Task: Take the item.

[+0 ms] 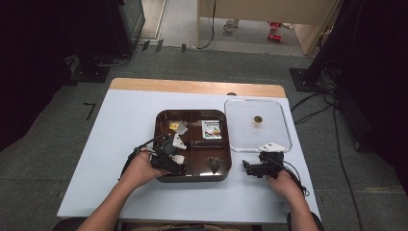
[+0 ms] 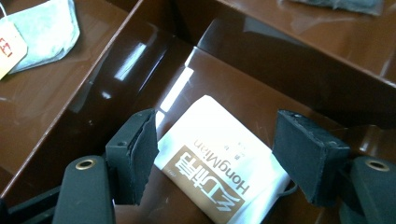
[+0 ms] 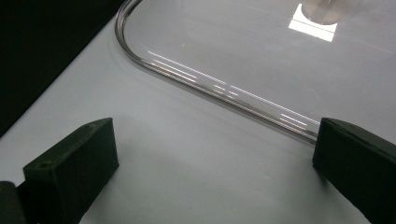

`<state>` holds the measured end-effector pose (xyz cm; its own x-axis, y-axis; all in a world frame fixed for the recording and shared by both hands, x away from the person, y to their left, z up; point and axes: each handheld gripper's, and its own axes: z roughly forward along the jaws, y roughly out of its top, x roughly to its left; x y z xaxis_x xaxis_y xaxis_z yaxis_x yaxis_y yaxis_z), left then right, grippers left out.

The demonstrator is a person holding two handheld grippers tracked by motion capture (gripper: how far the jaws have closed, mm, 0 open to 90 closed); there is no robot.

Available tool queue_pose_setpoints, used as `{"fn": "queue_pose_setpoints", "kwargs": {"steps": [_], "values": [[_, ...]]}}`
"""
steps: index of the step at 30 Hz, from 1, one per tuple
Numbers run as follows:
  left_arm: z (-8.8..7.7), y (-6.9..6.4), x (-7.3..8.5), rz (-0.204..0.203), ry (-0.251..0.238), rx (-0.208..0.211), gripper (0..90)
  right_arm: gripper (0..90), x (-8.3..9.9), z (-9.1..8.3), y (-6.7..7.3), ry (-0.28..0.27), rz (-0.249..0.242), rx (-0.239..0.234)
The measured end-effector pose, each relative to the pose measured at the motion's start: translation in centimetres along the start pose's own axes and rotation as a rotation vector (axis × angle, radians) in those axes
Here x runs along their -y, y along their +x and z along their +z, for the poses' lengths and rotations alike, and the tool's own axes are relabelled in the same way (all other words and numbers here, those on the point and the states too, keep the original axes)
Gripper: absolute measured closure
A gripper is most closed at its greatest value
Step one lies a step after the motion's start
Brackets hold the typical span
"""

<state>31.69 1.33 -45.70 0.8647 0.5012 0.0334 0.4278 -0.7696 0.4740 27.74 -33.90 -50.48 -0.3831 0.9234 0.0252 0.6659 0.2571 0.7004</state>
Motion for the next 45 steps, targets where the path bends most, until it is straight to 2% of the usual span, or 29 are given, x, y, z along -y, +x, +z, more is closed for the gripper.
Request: {"fn": "queue_pose_setpoints", "kwargs": {"steps": [2,8,15,20,25,32,38,39,40,41,45], "values": [[0.06,0.01,0.00,-0.002,0.011,0.000,31.3,0.0,0.00,-0.01,0.00,0.001,0.000,0.000],[0.33,-0.39,0.04,0.014,0.046,-0.035,31.3,0.0,-0.01,-0.01,0.01,0.001,0.000,0.000],[0.48,-0.21,-0.11,-0.009,0.067,-0.025,32.4,0.0,0.00,-0.01,0.04,0.001,0.003,0.001],[0.59,-0.11,-0.33,-0.043,0.084,-0.022,32.5,0.0,0.00,-0.01,0.05,0.001,0.002,0.001],[0.64,-0.11,-0.45,-0.050,0.086,-0.018,33.8,0.0,0.00,-0.01,0.06,0.001,0.002,0.001],[0.55,-0.32,-0.40,-0.037,0.069,-0.020,40.2,0.0,0.00,-0.01,0.06,0.002,0.003,0.002],[0.52,-0.42,-0.40,-0.039,0.071,-0.022,41.5,0.0,0.00,-0.01,0.06,0.002,0.002,0.001],[0.45,-0.49,-0.37,-0.040,0.065,-0.014,44.1,0.0,0.00,-0.01,0.06,0.002,0.002,0.001],[0.40,-0.76,-0.24,-0.021,0.048,-0.013,52.0,0.0,0.00,-0.01,0.05,0.001,0.000,0.003],[0.35,-0.91,-0.16,-0.012,0.041,-0.011,56.1,0.0,0.00,-0.01,0.05,0.001,0.001,0.003],[0.33,-0.90,-0.12,-0.016,0.040,-0.008,58.2,0.0,0.00,-0.01,0.07,0.002,0.002,0.002]]}}
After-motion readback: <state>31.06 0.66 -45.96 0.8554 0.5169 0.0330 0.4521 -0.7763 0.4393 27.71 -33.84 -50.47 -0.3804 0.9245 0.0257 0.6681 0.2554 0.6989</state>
